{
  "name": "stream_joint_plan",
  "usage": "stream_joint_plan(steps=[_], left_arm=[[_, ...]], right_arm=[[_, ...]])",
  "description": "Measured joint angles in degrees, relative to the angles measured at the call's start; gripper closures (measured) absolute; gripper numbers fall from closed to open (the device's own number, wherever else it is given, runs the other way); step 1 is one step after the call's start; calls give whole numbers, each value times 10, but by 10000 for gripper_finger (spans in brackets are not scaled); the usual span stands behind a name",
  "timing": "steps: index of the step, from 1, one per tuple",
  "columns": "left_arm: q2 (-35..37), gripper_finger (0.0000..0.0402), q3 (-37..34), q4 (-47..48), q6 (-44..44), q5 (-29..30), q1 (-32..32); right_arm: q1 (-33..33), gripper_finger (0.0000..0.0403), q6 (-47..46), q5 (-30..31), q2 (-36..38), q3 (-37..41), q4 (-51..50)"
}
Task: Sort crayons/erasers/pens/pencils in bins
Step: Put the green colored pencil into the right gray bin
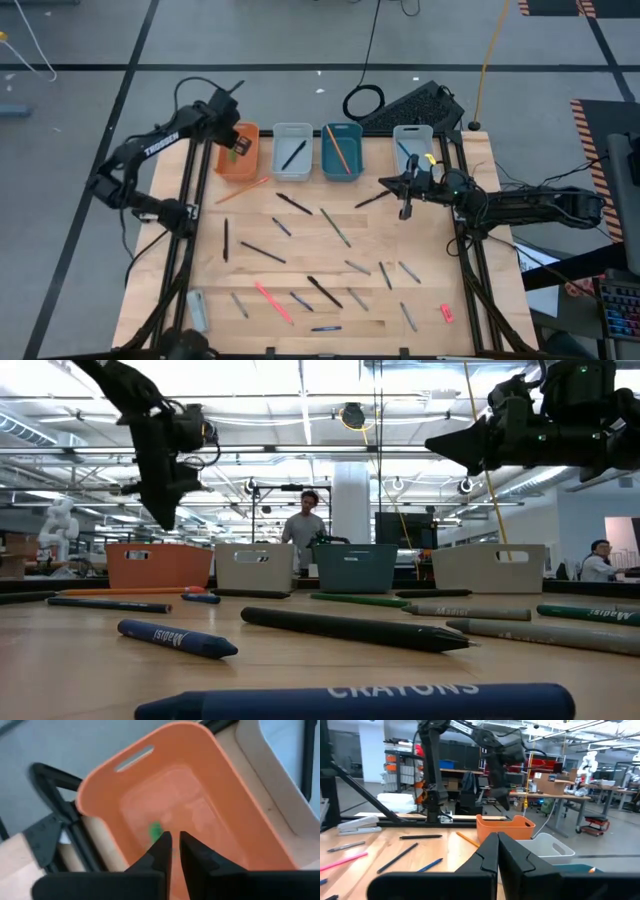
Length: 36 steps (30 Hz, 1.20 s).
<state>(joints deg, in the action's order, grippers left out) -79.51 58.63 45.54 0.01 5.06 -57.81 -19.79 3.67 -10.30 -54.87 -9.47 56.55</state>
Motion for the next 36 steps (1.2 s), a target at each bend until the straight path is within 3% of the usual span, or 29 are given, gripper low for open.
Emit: stream_joint_plan(steps=[6, 21, 26, 36], left_arm=[[-29, 398, 0, -29, -12, -6, -17], [-26, 392, 0, -35, -34, -5, -7], [17, 398, -10, -63, -44, 12, 50], [168, 394, -128, -285, 3, 14, 208]], right_arm=[[0, 403, -1, -5, 0, 0, 0], [0, 403, 0, -5, 0, 0, 0], [0, 403, 0, -5, 0, 0, -7], [0, 403, -3, -4, 0, 0, -17]])
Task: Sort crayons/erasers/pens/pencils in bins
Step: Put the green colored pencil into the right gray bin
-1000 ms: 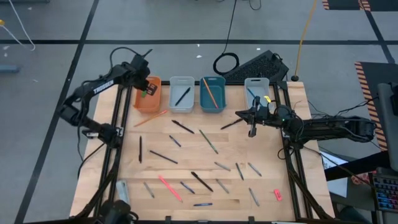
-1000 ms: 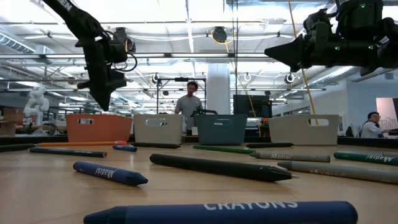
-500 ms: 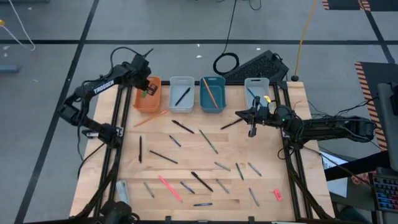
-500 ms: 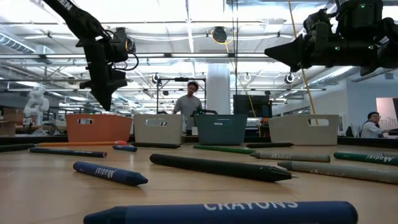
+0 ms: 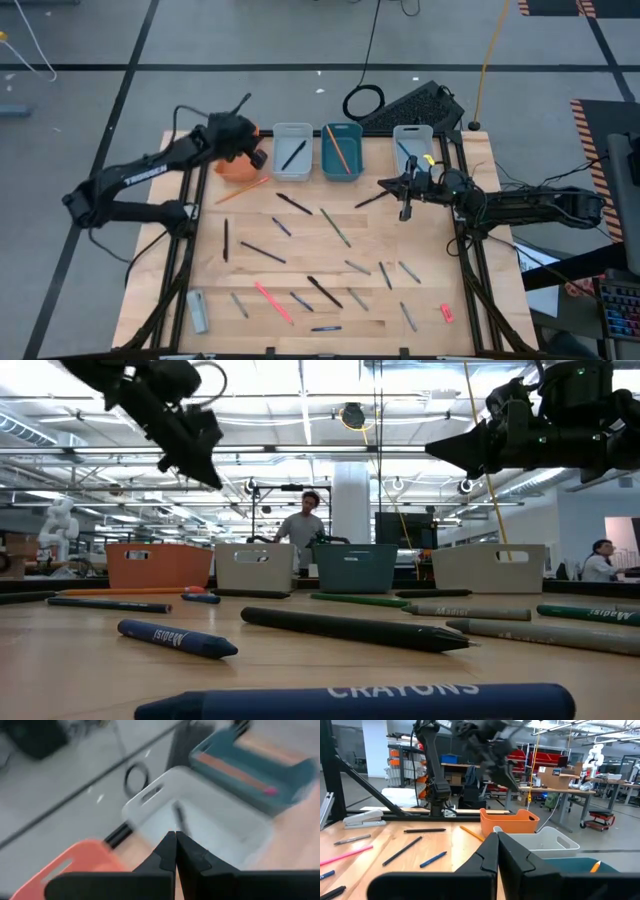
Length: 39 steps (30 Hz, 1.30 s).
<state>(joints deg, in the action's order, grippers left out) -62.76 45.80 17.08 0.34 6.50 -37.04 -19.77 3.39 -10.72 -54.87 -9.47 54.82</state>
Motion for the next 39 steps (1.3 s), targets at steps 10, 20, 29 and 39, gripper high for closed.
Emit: stream_joint_plan(steps=[10, 20, 29, 39], left_arm=[[63, 398, -194, -359, -3, -11, 130], [62, 377, -321, -599, -18, -15, 189], [62, 376, -346, -603, -22, -15, 192], [62, 376, -346, -603, -35, -15, 192]], right_arm=[[0, 402, -33, 1, 0, -12, -8], [61, 403, -45, 111, 0, -101, -205], [151, 403, -112, 244, 0, -183, -386], [197, 403, -169, 318, -70, -261, -464]])
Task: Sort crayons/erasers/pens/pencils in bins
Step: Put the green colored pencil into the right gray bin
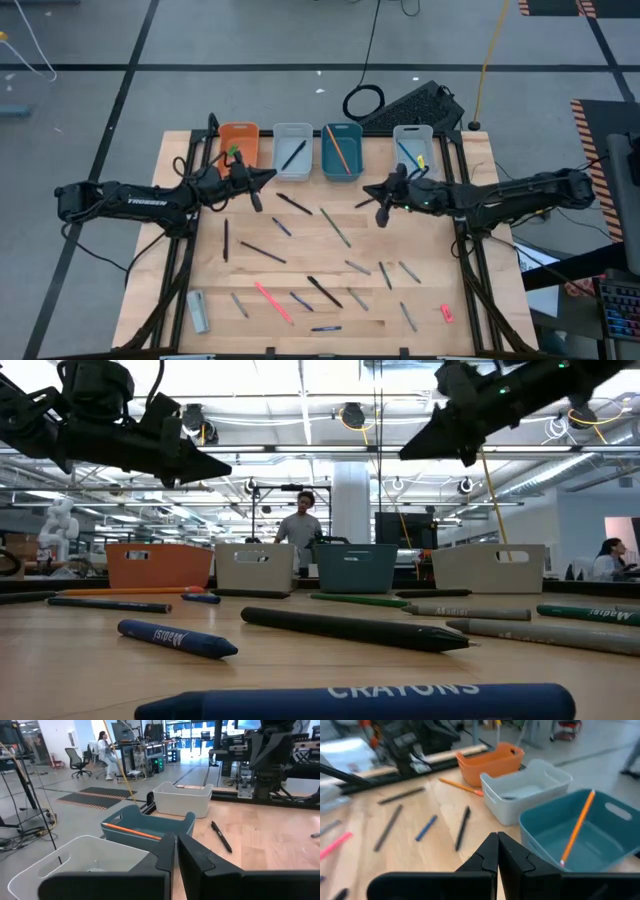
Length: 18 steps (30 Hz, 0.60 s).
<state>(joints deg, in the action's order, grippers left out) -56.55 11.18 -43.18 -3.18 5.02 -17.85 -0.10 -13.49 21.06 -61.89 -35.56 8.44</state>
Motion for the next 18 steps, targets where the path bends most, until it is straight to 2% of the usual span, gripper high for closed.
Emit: stream_joint_plan(steps=[5, 18], left_arm=[[0, 376, 0, 2, -1, 0, 0], [0, 376, 0, 5, -1, 0, 0]], right_arm=[[0, 403, -53, -4, -72, -60, -57], [6, 403, -222, -64, -238, -191, -240]])
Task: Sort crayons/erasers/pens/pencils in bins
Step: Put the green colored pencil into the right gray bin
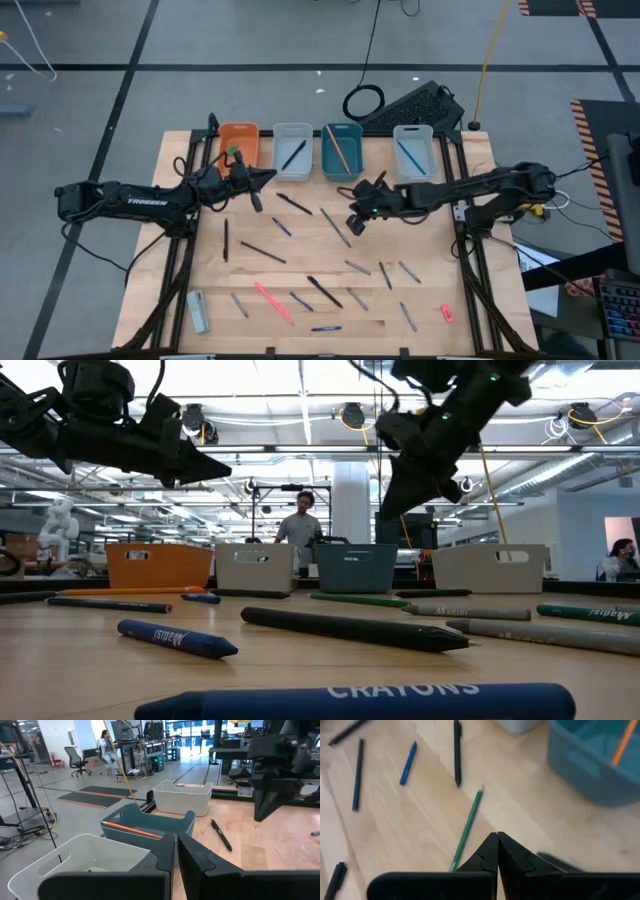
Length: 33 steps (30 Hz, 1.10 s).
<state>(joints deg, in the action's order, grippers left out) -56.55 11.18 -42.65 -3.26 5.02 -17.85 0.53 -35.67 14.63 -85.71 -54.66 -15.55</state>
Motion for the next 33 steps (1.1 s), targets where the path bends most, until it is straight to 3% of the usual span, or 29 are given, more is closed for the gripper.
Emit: stream_joint_plan(steps=[11, 23, 27, 33], left_arm=[[0, 376, 0, 13, -5, 0, 0], [0, 376, 0, 24, -10, 0, 0], [0, 376, 0, 24, -10, 0, 0], [0, 376, 0, 27, -10, 0, 0]], right_arm=[[13, 403, 1, -15, -120, -208, -170], [27, 399, -74, -59, -216, -220, -202], [30, 371, -86, -59, -238, -220, -199], [30, 294, -86, -57, -260, -220, -177]])
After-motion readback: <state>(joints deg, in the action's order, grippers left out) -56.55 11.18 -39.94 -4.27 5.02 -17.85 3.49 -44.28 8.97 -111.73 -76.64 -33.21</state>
